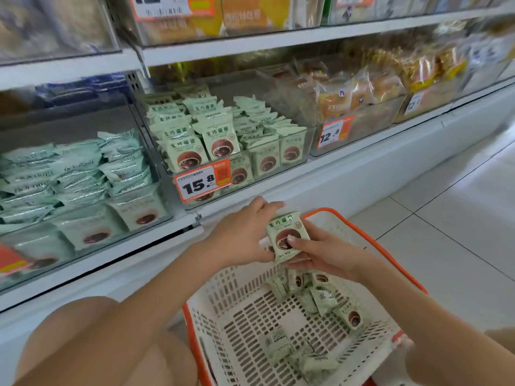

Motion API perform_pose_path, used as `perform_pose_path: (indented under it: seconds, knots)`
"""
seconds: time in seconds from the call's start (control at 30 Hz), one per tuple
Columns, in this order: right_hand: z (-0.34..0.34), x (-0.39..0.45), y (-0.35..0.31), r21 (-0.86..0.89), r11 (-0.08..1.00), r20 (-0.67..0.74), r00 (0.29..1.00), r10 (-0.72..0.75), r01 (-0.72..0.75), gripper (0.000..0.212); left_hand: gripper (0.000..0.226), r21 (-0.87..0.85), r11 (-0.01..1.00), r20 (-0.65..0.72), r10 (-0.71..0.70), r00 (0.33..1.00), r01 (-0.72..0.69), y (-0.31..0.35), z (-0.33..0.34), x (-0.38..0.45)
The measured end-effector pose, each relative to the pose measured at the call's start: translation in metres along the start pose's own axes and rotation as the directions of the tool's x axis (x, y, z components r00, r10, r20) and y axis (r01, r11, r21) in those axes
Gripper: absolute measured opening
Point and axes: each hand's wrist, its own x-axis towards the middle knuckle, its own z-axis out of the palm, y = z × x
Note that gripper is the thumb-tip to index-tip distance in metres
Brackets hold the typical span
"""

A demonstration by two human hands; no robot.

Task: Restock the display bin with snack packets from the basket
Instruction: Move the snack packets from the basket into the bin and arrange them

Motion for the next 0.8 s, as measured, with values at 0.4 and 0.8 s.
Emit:
perform_pose_path:
  seconds: [0.4,0.8]
  knots:
    - [0.013,0.018,-0.043,-0.039,0.971,-0.193,0.952,-0.237,0.234,0.051,0.096,0.119,0.993,-0.225,0.040,0.974,-0.014,0.003,-0.018,0.015]
    - [-0.018,0.124,-0.192,-0.489,0.799,-0.371,0.746,-0.553,0.349,0.051,0.083,0.206,0.933,-0.653,-0.093,0.752,0.294,-0.075,-0.070,0.011]
